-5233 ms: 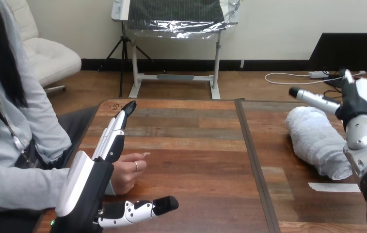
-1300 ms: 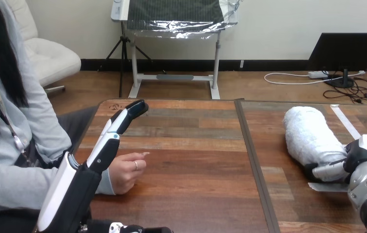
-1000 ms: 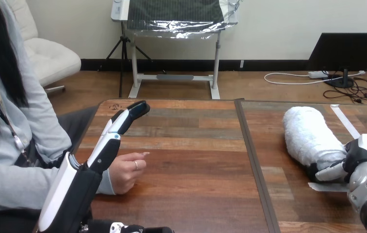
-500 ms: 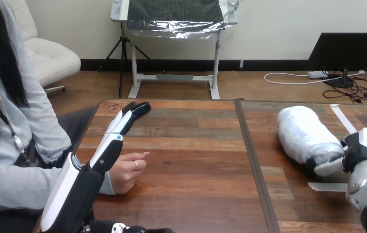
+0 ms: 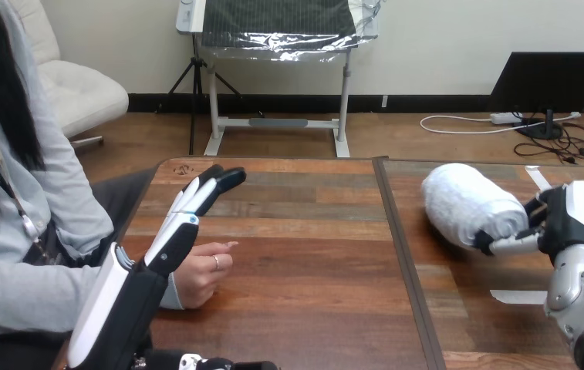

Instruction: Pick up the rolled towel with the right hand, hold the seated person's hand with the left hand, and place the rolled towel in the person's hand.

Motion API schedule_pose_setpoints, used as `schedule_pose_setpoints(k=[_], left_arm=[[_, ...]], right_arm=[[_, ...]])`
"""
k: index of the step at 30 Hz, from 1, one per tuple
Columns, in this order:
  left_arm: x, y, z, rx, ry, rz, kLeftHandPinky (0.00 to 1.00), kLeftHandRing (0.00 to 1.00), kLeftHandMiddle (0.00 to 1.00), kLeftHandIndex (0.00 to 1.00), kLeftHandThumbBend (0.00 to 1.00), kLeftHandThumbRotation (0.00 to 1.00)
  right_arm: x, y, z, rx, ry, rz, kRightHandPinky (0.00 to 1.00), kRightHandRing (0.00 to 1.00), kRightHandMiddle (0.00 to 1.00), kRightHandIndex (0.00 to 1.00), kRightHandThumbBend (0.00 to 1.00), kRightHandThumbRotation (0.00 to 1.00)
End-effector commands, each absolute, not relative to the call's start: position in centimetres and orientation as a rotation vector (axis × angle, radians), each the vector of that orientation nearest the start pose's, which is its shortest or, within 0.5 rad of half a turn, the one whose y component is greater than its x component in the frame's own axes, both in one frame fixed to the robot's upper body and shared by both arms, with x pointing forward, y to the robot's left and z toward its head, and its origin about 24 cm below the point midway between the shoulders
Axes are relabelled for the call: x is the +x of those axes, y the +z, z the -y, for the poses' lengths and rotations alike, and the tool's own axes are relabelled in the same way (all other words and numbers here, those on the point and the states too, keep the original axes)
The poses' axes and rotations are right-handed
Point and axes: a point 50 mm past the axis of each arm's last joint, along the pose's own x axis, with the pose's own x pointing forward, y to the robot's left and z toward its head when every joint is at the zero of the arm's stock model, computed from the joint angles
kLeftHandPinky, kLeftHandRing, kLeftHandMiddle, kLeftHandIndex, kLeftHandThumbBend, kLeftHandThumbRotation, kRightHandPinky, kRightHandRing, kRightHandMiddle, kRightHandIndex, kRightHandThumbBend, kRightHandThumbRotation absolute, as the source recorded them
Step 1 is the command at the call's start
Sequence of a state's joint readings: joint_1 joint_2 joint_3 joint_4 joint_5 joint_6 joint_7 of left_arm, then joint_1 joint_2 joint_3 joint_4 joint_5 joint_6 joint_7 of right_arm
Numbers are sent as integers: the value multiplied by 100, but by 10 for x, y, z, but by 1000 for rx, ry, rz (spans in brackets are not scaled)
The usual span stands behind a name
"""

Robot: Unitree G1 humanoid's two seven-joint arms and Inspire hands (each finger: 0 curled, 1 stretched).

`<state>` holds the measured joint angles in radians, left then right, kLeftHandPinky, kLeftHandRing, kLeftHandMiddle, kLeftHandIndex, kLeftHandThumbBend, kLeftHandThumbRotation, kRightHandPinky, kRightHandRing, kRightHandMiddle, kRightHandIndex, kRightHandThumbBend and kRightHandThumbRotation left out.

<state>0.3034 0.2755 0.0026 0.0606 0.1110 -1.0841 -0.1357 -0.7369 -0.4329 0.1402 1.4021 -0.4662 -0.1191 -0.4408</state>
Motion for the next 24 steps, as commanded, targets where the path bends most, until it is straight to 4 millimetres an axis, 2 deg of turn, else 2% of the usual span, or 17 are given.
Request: schedule_pose_setpoints(k=[1,9,24], left_arm=[[165,70,-178,388,-289,722,100,96,91,91,100,58],[166,68,-178,396,-297,703,100,96,91,91,100,58],[167,67,-178,405,-315,693,100,97,93,93,100,58]], right_arm=[[347,36,266,-991,-368,-213,41,46,50,46,89,0],[348,37,258,-1000,-364,-147,38,43,48,48,87,0],[348,43,242,-882,-369,21,37,41,46,47,88,0]])
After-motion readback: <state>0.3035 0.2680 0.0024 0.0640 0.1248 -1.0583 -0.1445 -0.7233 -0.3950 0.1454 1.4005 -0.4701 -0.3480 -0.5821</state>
